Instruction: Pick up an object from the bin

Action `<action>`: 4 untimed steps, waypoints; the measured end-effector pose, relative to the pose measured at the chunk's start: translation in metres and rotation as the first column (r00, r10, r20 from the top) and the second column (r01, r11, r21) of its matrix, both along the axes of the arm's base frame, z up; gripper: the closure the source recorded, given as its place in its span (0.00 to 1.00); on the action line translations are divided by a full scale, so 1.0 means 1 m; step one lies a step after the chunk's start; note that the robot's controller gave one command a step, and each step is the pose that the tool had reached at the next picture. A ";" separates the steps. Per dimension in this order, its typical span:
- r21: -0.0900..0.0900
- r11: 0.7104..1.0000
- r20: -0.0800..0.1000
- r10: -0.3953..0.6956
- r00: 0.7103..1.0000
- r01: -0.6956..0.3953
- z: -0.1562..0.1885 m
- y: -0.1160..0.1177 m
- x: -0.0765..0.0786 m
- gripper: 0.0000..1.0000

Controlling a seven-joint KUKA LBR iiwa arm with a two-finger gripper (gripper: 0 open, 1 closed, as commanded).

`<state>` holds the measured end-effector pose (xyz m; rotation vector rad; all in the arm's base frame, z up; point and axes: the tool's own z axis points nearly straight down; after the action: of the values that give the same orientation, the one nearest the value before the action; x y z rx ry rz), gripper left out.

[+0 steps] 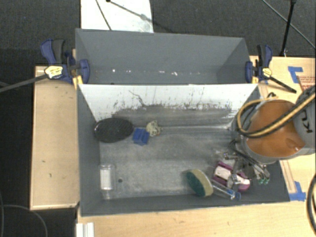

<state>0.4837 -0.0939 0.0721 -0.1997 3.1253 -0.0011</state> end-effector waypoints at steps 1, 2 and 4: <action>0.001 1.000 -0.005 0.005 1.000 -0.005 -0.002 0.001 -0.002 1.00; -0.002 1.000 0.000 0.017 1.000 -0.017 0.110 0.000 0.001 1.00; 0.003 0.997 -0.013 0.081 0.997 -0.080 0.009 0.059 -0.003 0.00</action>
Offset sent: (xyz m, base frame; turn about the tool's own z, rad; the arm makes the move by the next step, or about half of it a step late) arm 0.0000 0.0000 0.0000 0.0000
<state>0.4810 -0.0346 0.0810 -0.3268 3.1274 0.0052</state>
